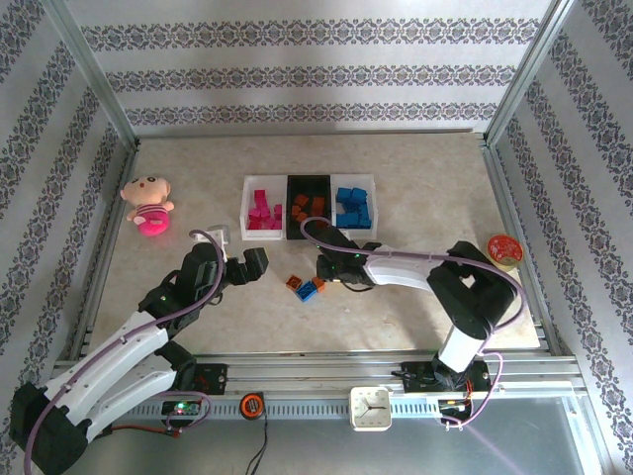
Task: Sort the legos into containers by color
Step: Pick up the lego from the center of the table.
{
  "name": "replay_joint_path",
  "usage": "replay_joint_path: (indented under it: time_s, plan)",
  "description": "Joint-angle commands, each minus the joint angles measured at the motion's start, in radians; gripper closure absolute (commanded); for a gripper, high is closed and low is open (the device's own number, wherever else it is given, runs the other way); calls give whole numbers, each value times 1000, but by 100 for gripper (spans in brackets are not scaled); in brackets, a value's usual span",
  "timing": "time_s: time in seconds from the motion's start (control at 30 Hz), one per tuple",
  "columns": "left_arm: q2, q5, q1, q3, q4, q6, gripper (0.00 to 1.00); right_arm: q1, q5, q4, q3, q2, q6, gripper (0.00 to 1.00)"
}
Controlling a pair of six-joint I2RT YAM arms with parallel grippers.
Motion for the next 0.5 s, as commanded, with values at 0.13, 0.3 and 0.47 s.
replay_joint_path:
  time_s: [0.13,0.3,0.47]
  plan:
    - [-23,-22,7,-32,-60,-15,0,-61,42,-102,-61,-232,-82,78]
    - [-57,-16,7,-73,-83,-34,0,-60,27,-154,41,-320,-160,79]
    - [-96,-9,7,-105,-87,-64,0,-69,31,-147,230,-223,-211,78]
